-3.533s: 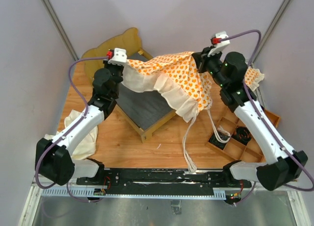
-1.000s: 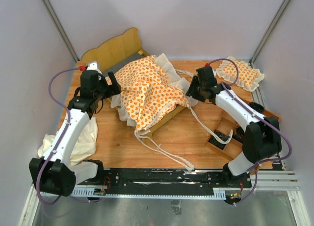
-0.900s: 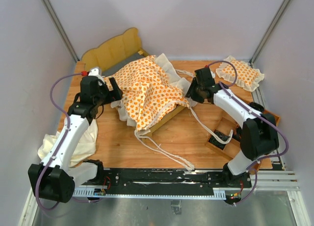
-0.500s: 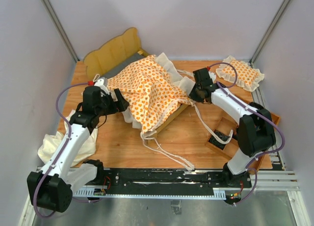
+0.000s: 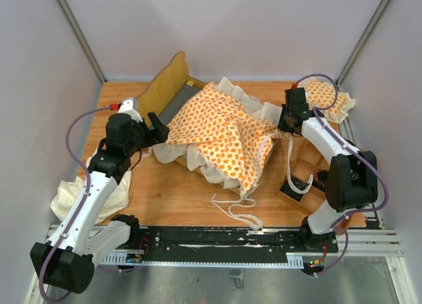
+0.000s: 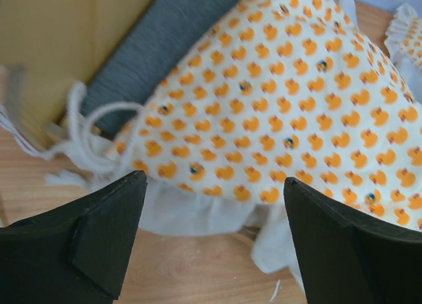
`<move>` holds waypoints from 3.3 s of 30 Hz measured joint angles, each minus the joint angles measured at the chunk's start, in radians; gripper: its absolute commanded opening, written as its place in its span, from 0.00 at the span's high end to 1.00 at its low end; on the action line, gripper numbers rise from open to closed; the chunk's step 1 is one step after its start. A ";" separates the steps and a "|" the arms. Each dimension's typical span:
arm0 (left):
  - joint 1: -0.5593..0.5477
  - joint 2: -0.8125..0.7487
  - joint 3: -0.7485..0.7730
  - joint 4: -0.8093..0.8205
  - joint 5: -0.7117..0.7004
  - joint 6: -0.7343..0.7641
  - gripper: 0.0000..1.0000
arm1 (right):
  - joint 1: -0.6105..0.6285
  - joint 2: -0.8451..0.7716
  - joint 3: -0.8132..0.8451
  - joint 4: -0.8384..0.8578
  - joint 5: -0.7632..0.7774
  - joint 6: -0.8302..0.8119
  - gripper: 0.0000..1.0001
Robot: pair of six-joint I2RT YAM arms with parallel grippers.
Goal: Set up the pet bed
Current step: Adjust the bed frame at the center of the board, then adjust the mattress on the bed frame.
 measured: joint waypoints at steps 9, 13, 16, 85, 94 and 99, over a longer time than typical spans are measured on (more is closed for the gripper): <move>0.000 0.043 0.079 0.005 -0.142 0.059 0.17 | -0.109 0.118 0.134 0.004 -0.087 -0.173 0.93; 0.000 0.058 0.084 0.012 -0.032 0.074 0.20 | -0.122 0.180 0.211 0.000 -0.124 -0.212 0.66; -0.011 0.064 0.084 0.012 0.039 0.084 0.22 | -0.123 0.181 0.229 -0.024 -0.158 -0.236 0.49; -0.261 0.206 -0.116 0.108 -0.007 0.678 0.71 | -0.060 0.076 0.291 -0.116 -0.185 -0.242 1.00; -0.267 0.180 -0.115 0.124 -0.154 0.757 1.00 | -0.060 0.076 0.291 -0.107 -0.159 -0.243 1.00; -0.267 0.133 -0.115 0.185 -0.277 0.852 1.00 | -0.060 0.080 0.299 -0.078 -0.103 -0.244 1.00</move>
